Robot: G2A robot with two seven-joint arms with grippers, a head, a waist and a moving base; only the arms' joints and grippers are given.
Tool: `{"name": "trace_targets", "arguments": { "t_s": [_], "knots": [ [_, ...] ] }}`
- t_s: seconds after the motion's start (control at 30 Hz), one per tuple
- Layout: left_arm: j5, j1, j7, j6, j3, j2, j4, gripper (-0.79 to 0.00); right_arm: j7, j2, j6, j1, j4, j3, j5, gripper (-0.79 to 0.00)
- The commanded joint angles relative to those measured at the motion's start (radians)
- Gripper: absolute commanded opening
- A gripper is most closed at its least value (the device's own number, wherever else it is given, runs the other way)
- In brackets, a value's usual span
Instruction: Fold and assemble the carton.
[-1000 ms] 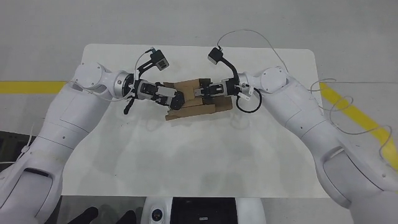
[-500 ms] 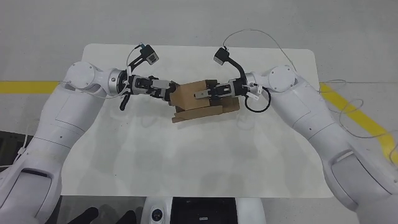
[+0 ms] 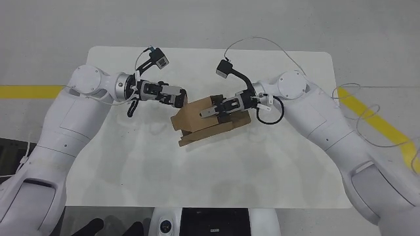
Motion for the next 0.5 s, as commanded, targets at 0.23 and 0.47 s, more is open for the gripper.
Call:
{"name": "trace_targets", "arguments": {
  "t_s": [0.23, 0.47],
  "knots": [
    [0.012, 0.015, -0.016, 0.008, -0.007, -0.003, -0.029, 0.0, 0.01, -0.018, 0.01, 0.008, 0.006, -0.037, 0.027, -0.785],
    [0.014, 0.022, -0.023, 0.015, -0.014, -0.007, -0.042, 0.0, 0.012, -0.033, 0.012, 0.019, 0.014, -0.056, 0.037, -0.785]
  ]
}}
